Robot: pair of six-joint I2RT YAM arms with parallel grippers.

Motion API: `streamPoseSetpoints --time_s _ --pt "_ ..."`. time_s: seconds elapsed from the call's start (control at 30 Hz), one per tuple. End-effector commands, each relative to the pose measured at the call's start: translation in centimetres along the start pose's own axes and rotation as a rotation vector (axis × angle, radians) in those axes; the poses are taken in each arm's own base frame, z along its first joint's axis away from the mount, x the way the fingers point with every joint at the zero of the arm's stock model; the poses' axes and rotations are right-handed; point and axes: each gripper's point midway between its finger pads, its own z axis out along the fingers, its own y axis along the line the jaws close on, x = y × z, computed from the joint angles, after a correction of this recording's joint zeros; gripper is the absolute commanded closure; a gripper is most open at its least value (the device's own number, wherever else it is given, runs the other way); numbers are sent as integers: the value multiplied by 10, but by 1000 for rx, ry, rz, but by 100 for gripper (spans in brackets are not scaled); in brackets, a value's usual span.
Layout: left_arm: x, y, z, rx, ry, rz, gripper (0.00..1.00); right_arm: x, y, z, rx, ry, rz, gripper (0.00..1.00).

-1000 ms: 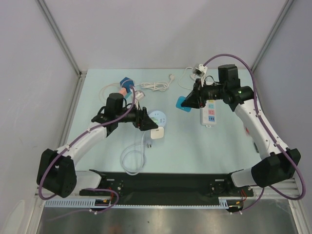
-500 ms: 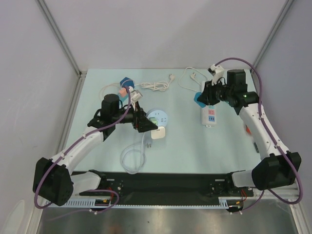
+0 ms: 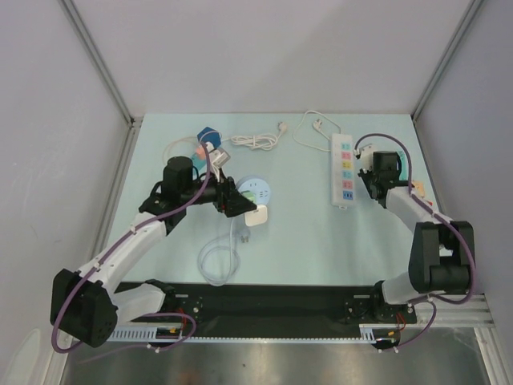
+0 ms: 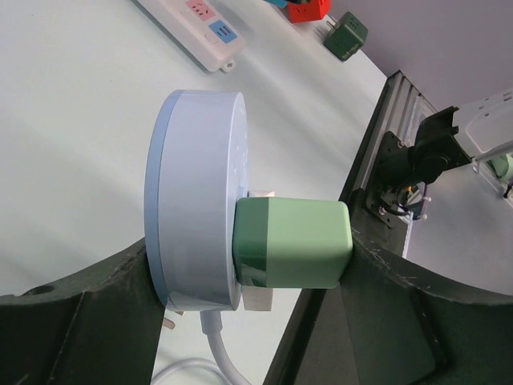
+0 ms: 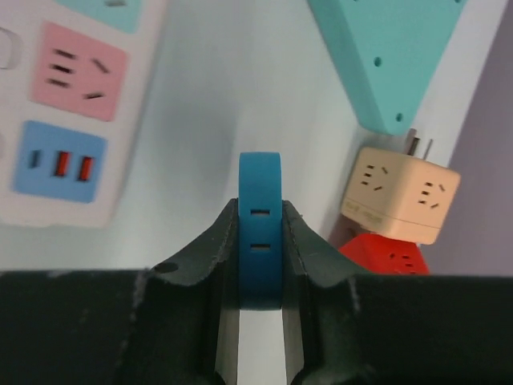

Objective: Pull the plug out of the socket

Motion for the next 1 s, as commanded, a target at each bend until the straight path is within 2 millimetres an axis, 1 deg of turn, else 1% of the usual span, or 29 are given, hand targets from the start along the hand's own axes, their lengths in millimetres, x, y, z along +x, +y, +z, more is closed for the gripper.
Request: streamPoseSetpoints --time_s 0.0,0.03,0.07,0.1,0.13,0.17,0.23,0.27,0.3,0.37,0.4,0.5,0.53,0.6,0.63,0.67,0.7,0.73,0.77,0.8,0.83,0.87,0.9,0.93,0.97 --pt "-18 -7 -6 5 -67 80 100 -17 -42 19 210 -66 -95 94" --pt "-20 -6 -7 5 -73 76 100 -11 -40 27 214 -46 -109 93" --pt "-20 -6 -7 6 -75 72 100 -9 -41 33 223 -39 -123 92" --pt "-19 -6 -7 13 -75 58 100 -11 -46 36 251 -42 -133 89" --pt "-18 -6 -7 13 -74 49 100 -9 -48 40 259 -35 -137 88" --pt "-23 -6 -7 19 -93 61 100 -6 -46 47 257 -20 -145 86" --pt "-23 -6 -8 22 -99 49 100 -8 -49 53 270 -20 -146 82" --pt "-24 -5 -8 19 -104 49 100 -9 -50 54 271 -22 -146 79" --pt "-24 -5 -9 18 -106 46 100 -7 -49 59 268 -14 -147 72" --pt "-26 -4 -10 16 -114 38 100 -8 -50 61 269 -11 -144 64" --pt "-26 -3 -10 13 -116 24 100 -7 -49 62 263 -7 -146 58" --pt "-28 -4 -11 26 -133 -6 100 -10 -49 61 257 -18 -146 45" --pt "-32 -6 -11 35 -148 -4 100 -11 -49 60 257 -21 -144 42" --pt "-32 -7 -11 45 -156 -35 100 -13 -49 56 245 -24 -136 38" --pt "-36 -8 -11 51 -173 -33 100 -22 -53 46 250 -50 -121 38" --pt "-37 -8 -11 54 -181 -42 100 -27 -47 41 214 -62 -103 38" --pt "-36 -8 -10 57 -184 -77 100 -34 -45 33 194 -84 -93 37" --pt "-41 -10 -10 66 -209 -69 100 -49 -46 16 180 -134 -83 36" --pt "-40 -8 -9 66 -217 -88 100 -47 -23 9 64 -125 -95 33" --pt "-45 -9 -8 79 -239 -113 100 -63 -15 -4 -2 -166 -105 32" --pt "-47 -9 -7 82 -253 -126 100 -68 -3 -15 -81 -181 -125 29" --pt "-45 -7 -6 85 -262 -144 100 -66 39 -41 -330 -214 -165 26" --pt "-54 -11 -7 106 -306 -158 100 -79 52 -61 -434 -278 -222 23" --pt "-57 -10 -6 110 -328 -172 100 -82 68 -79 -538 -323 -234 18" --pt "-54 -7 -5 112 -344 -195 100 -86 97 -111 -725 -406 -234 11"
